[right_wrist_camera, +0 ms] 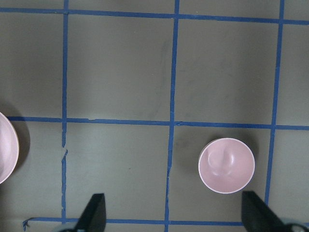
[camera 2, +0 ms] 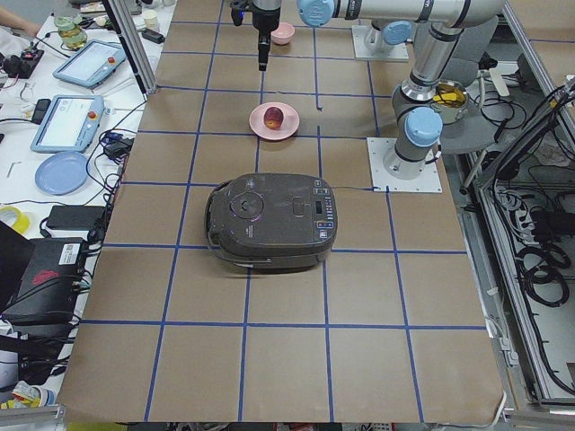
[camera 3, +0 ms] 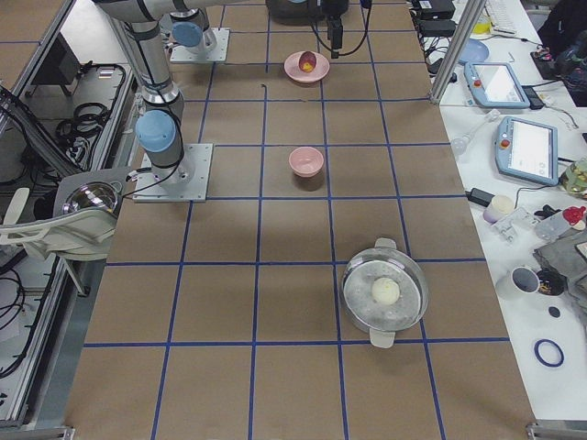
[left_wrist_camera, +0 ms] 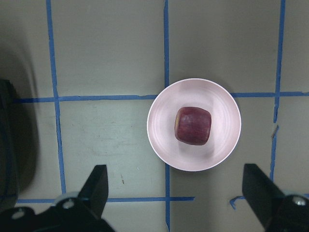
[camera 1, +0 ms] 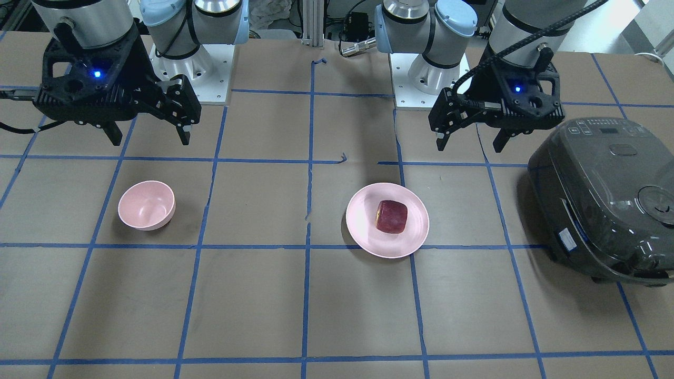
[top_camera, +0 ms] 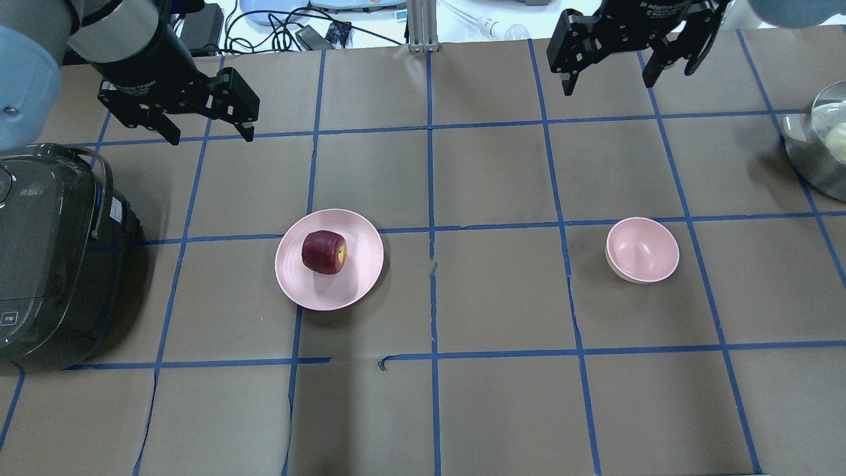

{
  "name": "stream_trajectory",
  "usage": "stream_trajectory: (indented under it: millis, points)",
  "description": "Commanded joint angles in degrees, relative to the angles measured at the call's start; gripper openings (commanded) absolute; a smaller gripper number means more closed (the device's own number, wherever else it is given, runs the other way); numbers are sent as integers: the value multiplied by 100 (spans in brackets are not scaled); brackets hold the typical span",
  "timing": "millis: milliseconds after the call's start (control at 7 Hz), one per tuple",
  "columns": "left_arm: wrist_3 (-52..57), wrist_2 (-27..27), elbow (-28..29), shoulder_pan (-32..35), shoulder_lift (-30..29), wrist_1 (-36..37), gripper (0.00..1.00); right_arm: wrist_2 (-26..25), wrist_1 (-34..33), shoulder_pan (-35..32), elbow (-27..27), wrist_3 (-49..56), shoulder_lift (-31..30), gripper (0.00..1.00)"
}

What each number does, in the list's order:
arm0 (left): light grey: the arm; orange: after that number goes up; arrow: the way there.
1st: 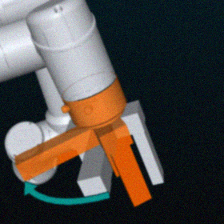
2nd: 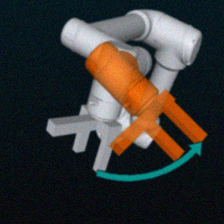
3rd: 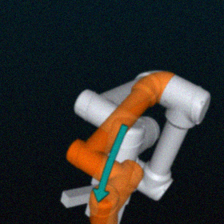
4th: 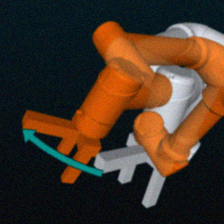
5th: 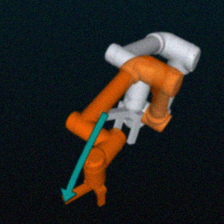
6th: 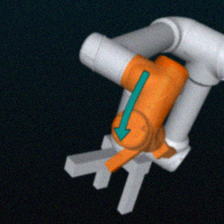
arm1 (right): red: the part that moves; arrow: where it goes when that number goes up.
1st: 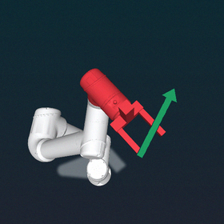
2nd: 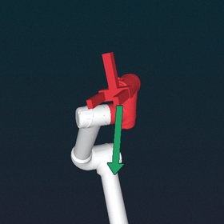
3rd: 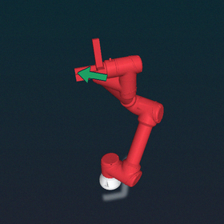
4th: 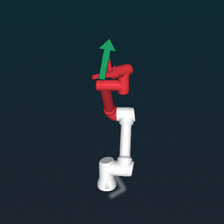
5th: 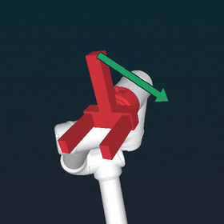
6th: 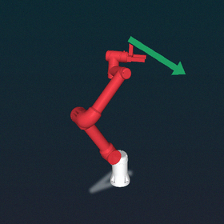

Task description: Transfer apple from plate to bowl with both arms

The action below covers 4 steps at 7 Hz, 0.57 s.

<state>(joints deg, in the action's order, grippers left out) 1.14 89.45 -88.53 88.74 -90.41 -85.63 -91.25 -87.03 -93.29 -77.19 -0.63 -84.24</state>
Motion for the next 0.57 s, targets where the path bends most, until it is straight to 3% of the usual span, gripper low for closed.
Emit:
stream_trajectory:
  millis: [0,429]
  points:
    - [0,46,20,3,-47,20,100,-7,28,30,-6,1,4,100]
    - [0,20,38,-5,-56,20,100,-7,29,100,-15,98,39,100]
